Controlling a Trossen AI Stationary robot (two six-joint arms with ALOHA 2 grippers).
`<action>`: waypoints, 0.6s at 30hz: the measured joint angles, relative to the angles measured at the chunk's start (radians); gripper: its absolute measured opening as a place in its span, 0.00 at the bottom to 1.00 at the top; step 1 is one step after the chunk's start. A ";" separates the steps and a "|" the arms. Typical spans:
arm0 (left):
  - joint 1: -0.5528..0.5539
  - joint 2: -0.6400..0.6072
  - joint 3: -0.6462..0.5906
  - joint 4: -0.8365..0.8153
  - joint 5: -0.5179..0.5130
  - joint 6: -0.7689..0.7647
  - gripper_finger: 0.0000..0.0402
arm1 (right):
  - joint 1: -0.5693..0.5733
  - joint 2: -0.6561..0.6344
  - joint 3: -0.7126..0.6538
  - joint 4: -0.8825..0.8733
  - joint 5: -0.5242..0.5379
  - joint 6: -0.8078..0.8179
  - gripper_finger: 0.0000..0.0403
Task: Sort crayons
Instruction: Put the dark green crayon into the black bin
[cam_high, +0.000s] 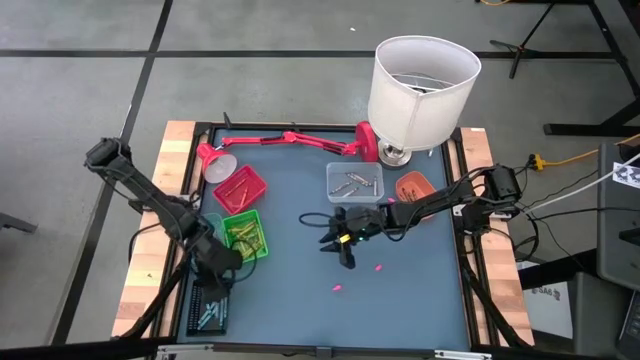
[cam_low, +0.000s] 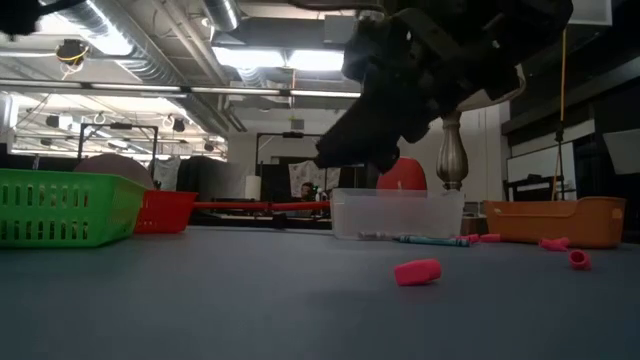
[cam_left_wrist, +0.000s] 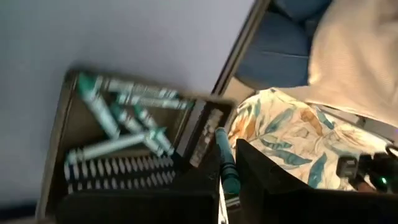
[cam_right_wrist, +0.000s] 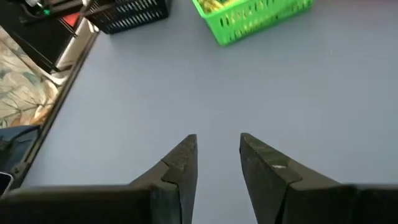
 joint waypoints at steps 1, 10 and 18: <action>-0.017 0.000 0.000 -0.012 -0.009 -0.032 0.03 | 0.000 0.000 0.000 -0.011 0.001 0.003 0.30; -0.122 0.000 0.000 -0.123 -0.061 -0.249 0.04 | 0.000 -0.007 0.000 -0.133 0.002 0.006 0.30; -0.134 0.000 0.000 -0.148 -0.193 -0.249 0.17 | 0.000 -0.098 -0.002 -0.311 0.053 0.005 0.30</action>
